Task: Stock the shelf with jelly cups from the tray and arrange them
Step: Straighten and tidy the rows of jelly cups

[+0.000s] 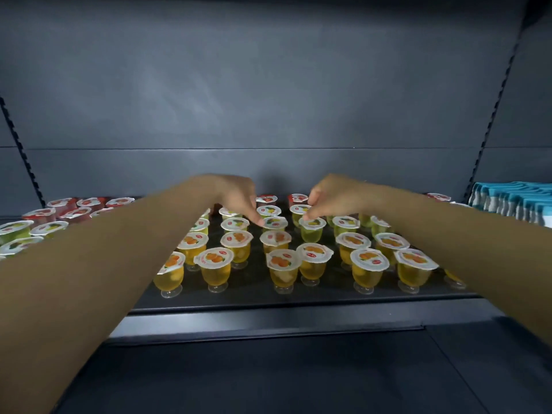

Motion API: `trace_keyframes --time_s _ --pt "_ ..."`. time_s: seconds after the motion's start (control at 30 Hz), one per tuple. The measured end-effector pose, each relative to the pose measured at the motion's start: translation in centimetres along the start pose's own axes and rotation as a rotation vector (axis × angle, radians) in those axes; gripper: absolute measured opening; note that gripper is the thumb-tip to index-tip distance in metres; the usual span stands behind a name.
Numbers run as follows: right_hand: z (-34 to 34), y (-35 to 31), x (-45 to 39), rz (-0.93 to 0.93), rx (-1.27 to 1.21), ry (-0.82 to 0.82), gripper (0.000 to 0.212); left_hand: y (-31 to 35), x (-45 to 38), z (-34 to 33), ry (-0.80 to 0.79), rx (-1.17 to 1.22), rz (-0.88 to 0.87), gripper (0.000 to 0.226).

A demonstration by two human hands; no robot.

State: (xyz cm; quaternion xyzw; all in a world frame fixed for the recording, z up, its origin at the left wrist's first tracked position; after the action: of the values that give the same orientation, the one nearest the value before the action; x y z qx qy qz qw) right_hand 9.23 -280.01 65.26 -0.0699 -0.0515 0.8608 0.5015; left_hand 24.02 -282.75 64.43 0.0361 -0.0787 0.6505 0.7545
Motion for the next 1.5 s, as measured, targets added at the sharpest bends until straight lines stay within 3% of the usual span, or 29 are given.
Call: trace_keyframes --time_s 0.13,0.27,0.47,0.63,1.07,1.23,1.5 --pt "3.6 3.7 5.7 -0.059 0.123 -0.062 0.055 5.3 2.2 2.8 0.018 0.008 -0.029 0.061" --pt "6.2 7.1 10.7 -0.069 0.177 -0.063 0.051 10.5 4.0 4.1 0.036 -0.007 -0.016 0.067" --pt "6.7 9.2 14.6 -0.014 0.098 -0.052 0.06 15.8 5.7 3.0 0.053 0.049 0.014 0.064" --pt "5.2 9.9 14.5 0.015 -0.082 0.023 0.054 16.4 5.1 1.9 0.078 0.264 0.007 0.055" --pt "-2.0 13.1 9.2 -0.144 -0.41 0.023 0.054 16.1 -3.1 -3.6 -0.054 0.338 0.031 0.044" --pt "-3.2 13.4 8.5 -0.126 -0.432 -0.018 0.04 16.5 -3.9 -4.1 -0.076 0.361 0.014 0.039" --pt "-3.3 13.9 8.1 -0.12 -0.424 0.003 0.038 16.9 -4.2 -4.2 -0.065 0.372 0.032 0.04"
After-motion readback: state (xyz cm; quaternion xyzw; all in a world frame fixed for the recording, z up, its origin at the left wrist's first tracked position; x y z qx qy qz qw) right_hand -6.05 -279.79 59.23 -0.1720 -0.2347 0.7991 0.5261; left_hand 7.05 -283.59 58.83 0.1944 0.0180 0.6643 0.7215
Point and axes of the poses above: each hand's wrist, its own x-axis away from the middle knuckle, its own z-axis out of the back of the hand, y = z × x, the point moved 8 cm from there along -x, towards the middle knuckle, and after that the axes turned 15 degrees about z, right-handed, at the moved point
